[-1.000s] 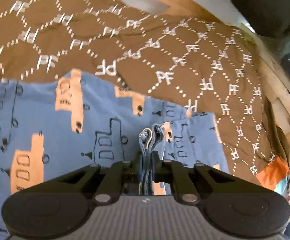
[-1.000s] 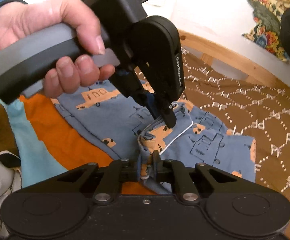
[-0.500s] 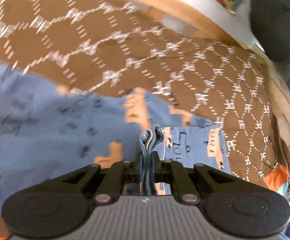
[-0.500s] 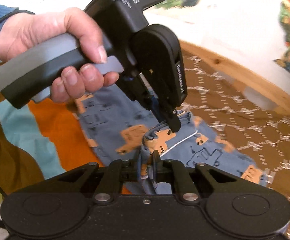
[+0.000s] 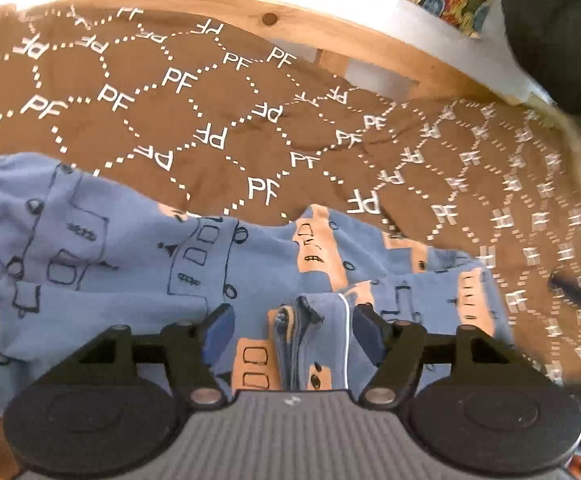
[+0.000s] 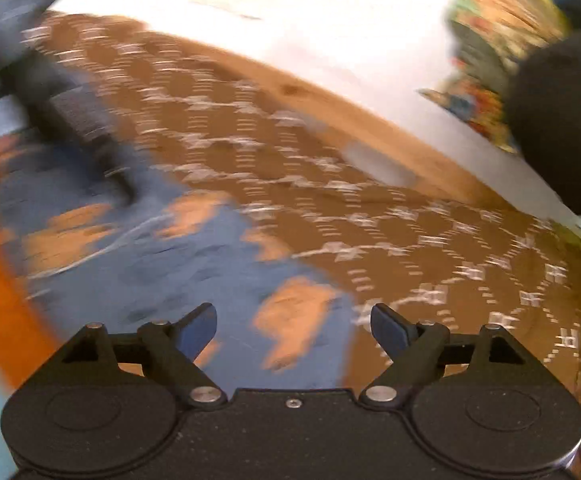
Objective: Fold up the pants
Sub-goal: 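Open both grippers and release the folded blue pants, then grasp the waistband end of the pants with the left gripper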
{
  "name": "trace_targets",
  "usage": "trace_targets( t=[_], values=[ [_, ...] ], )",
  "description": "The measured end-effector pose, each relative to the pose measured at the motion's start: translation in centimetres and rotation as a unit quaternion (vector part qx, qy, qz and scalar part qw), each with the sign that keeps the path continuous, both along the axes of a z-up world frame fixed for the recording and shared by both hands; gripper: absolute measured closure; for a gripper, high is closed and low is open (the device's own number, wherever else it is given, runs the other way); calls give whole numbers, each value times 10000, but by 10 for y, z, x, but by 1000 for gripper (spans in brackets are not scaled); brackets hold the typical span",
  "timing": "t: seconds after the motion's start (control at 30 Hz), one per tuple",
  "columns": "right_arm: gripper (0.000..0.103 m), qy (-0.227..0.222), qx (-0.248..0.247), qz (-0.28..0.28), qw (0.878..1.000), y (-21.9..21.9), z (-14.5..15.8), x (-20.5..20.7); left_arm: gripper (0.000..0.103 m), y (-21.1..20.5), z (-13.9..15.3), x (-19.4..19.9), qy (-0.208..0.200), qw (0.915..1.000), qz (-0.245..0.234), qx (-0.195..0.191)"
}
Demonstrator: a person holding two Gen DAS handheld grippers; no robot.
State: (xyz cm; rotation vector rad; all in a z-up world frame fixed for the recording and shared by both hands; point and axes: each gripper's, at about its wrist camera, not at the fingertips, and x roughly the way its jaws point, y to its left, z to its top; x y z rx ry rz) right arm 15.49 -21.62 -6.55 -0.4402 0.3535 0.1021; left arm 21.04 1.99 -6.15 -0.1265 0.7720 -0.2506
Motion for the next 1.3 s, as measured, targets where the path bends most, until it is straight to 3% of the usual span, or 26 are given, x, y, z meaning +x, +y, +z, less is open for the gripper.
trace_targets(
  t=[0.1,0.2,0.27,0.4,0.47,0.53,0.6,0.7,0.77,0.83,0.9,0.97,1.07,1.17,1.23,1.3],
  values=[
    [9,-49,-171,-9,9998,1,-6,38,31,-19,-13,8,47,9965,243,804],
    [9,206,-565,-247,9979,-2,-30,69,30,-13,-20,4,-146,9963,154,833],
    [1,100,-505,-352,9981,-16,-38,72,30,-8,-20,1,-183,9962,104,846],
    [4,206,-536,-618,9964,-26,-24,48,21,-4,-9,-16,-176,9927,268,1165],
    [1,32,-361,-154,9992,-22,-11,12,11,-6,-1,-35,-377,9901,389,1293],
    [1,37,-257,185,9995,-16,-8,-18,7,-6,2,-54,-553,9913,286,1161],
    [1,201,-250,379,9988,-9,-14,-36,7,-12,-5,-62,-420,9907,183,1280],
    [1,727,-544,273,9955,-2,-46,-38,6,-18,-31,-66,-232,9826,210,1830],
    [1,859,-221,157,9959,-8,-42,-36,6,-17,-29,-73,-398,9820,197,1834],
    [1,645,-13,170,9978,-12,-30,-38,7,-14,-24,-75,-374,9829,237,1788],
    [1,394,104,201,9990,-12,-23,-42,7,-5,-17,-83,-369,9861,387,1572],
    [1,461,176,291,9984,-9,-25,-42,7,7,-7,-95,-516,9872,613,1379],
    [1,715,165,389,9965,-4,-37,-39,9,31,8,-114,-870,9809,1247,1214],
    [1,517,327,565,9965,3,-36,-49,15,57,20,-120,-1126,9692,1815,1227],
    [1,353,388,651,9965,8,-34,-51,17,77,25,-112,-1078,9654,2100,1105],
    [1,320,385,747,9960,12,-33,-47,30,93,29,-101,-982,9631,2344,887]
  ],
)
